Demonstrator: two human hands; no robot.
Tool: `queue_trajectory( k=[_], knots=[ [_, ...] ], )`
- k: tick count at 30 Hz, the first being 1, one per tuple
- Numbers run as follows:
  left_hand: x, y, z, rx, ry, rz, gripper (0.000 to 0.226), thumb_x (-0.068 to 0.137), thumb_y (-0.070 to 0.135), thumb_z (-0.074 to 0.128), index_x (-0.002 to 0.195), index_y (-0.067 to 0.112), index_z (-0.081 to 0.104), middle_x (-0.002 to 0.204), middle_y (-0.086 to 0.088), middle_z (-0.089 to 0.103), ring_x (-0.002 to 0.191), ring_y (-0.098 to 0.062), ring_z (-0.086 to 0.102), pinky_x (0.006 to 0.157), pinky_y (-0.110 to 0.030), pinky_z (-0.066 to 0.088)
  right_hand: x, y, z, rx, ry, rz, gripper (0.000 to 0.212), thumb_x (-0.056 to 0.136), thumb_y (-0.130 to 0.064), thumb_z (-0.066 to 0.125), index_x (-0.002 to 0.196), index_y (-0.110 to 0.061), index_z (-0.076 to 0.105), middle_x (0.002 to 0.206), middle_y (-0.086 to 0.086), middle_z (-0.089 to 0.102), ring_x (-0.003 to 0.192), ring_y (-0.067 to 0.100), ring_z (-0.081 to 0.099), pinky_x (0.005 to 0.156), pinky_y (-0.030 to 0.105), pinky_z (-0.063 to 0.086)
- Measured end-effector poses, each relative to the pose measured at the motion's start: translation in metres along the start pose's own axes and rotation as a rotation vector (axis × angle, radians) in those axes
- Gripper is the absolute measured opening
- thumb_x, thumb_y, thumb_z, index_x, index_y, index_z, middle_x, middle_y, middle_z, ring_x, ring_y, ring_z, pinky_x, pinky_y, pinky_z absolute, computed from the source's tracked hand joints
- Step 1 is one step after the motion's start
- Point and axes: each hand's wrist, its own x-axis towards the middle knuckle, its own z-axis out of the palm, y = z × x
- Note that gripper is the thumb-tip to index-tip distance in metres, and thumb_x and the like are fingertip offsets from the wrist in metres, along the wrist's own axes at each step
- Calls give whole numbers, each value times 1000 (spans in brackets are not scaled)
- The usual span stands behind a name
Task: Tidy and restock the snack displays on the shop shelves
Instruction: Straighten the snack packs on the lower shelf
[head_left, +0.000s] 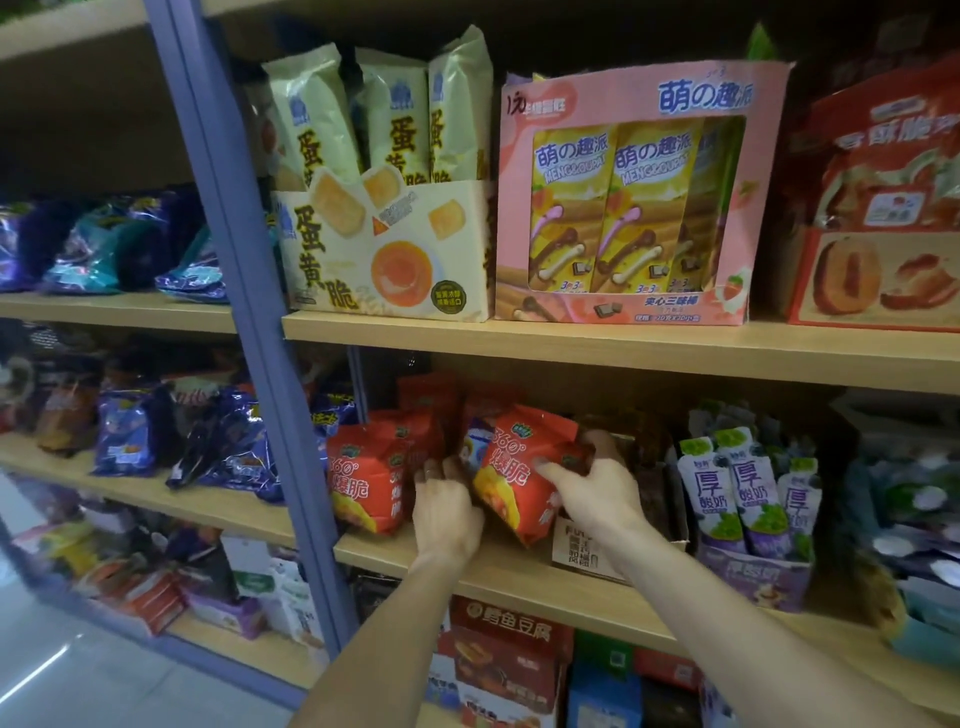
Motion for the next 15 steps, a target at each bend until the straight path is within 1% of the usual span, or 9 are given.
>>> queue_trajectory(
  k=[2,4,7,9,11,12,13,14,15],
  knots=[
    [-17,-4,-5,-99,123,-56,46,86,14,65,129,3,52,127,-19,58,120,-34,50,108,-39,40,5,-2,-4,36,-58,10,62,88,-48,72,139,-31,42,93,4,73,83,16,68,69,32,55],
    [-38,-8,-13,-201,258,-92,45,89,17,71,129,1,55,126,-19,58,117,-35,52,102,-43,46,11,-3,-8,46,-88,7,60,87,-48,73,136,-35,42,81,3,74,79,18,70,69,35,55],
    [-68,-12,-30,-361,393,-119,54,90,24,76,136,4,55,124,-13,56,116,-29,51,93,-38,48,23,-5,2,62,-133,14,55,84,-43,78,128,-35,47,91,6,74,77,22,71,67,36,56],
    [-79,-12,-40,-411,416,-133,56,91,30,75,138,9,54,125,-8,55,117,-23,50,90,-31,43,31,-8,22,68,-188,-3,52,83,-35,80,126,-30,51,104,7,72,71,20,70,59,30,55],
    [-84,-13,-46,-425,410,-162,57,91,34,75,139,12,53,125,-4,54,116,-21,50,88,-27,38,39,-10,48,68,-247,-23,46,85,-23,79,124,-23,54,109,7,72,65,18,67,47,22,48],
    [-85,-13,-48,-428,404,-170,58,91,36,75,139,13,53,125,-2,54,116,-20,50,87,-26,36,44,-9,59,71,-259,-29,44,86,-17,77,124,-22,55,111,9,72,66,18,66,47,23,50],
    [-86,-14,-49,-431,398,-172,59,90,37,75,139,14,53,125,-1,53,116,-20,50,87,-26,36,48,-7,69,59,-261,-37,45,85,-14,76,124,-22,56,113,11,72,71,21,66,55,28,56],
    [-87,-14,-49,-435,391,-167,59,90,38,76,139,15,53,125,-1,53,116,-20,50,87,-27,37,54,-2,77,41,-250,-43,48,83,-14,76,126,-24,57,116,12,72,81,24,68,70,36,61],
    [-87,-15,-49,-437,382,-160,59,89,38,76,139,16,53,125,0,53,115,-20,51,86,-27,39,59,1,83,24,-238,-47,52,81,-15,76,128,-25,56,119,13,71,91,28,69,83,44,61]
  ],
)
